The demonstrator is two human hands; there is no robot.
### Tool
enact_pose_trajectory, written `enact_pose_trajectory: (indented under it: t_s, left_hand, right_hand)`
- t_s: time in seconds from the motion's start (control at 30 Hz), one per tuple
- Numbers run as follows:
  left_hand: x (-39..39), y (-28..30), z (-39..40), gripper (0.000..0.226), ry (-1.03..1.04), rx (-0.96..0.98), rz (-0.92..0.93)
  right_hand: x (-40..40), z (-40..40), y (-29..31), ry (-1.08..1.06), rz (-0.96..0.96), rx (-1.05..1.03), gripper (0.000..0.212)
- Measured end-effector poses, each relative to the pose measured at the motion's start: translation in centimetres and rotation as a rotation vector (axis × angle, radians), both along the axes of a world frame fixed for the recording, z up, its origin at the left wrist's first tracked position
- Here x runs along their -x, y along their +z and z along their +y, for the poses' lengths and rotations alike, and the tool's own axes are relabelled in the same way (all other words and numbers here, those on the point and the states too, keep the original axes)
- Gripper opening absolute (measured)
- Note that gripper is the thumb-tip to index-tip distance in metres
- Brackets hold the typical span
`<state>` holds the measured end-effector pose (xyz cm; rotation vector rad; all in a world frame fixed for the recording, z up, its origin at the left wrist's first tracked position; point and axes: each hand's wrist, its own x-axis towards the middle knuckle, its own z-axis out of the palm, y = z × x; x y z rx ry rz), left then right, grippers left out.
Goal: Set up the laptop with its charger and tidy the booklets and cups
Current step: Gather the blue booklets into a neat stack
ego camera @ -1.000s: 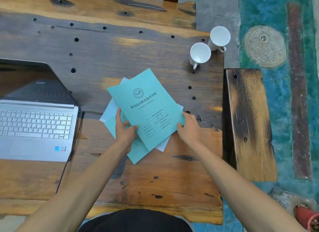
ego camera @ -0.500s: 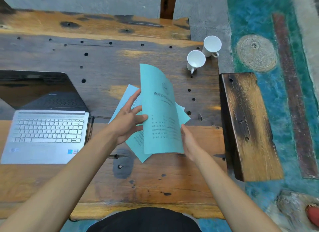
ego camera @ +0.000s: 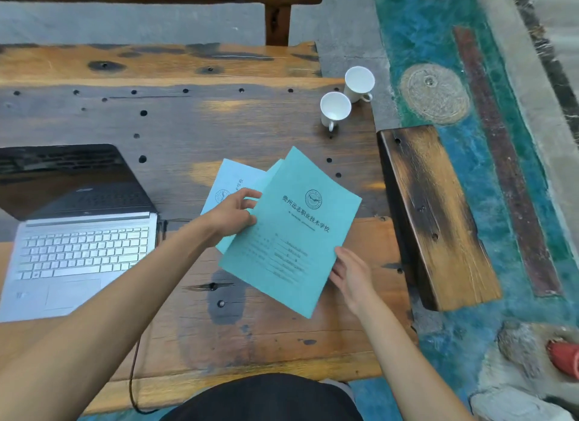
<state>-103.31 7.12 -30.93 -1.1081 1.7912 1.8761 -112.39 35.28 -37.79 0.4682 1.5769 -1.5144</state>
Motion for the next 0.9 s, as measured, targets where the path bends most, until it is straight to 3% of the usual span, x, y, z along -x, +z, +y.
enact_pose_trajectory:
  t_s: [0.17, 0.37, 0.57, 0.8, 0.9]
  left_hand:
    - [2.0, -2.2, -2.4, 0.04, -0.049, 0.232, -0.096]
    - [2.5, -5.9, -4.8, 0.044, 0.0, 0.303, -0.16]
    - [1.8, -9.3, -5.6, 0.039, 0.004, 0.414, -0.151]
    - [1.9, -11.1, -5.8, 0.042, -0.167, 0.572, -0.09]
    - [1.9, -11.4, -5.9, 0.035, -0.182, 0.575, -0.101]
  right_hand:
    - [-2.1, -1.8, -0.3, 0.104, 0.026, -0.06, 0.014]
    - [-2.9, -5.6, -1.4, 0.075, 0.062, -0.124, 0.019]
    - [-1.3, -6.6, -3.1, 0.067, 0.066, -0.214, 0.013]
    - [-0.5, -6.5, -4.8, 0.054, 0.049, -0.282, 0.002]
    - [-0.4, -6.9, -5.5, -0.028, 0.093, -0.337, 0.019]
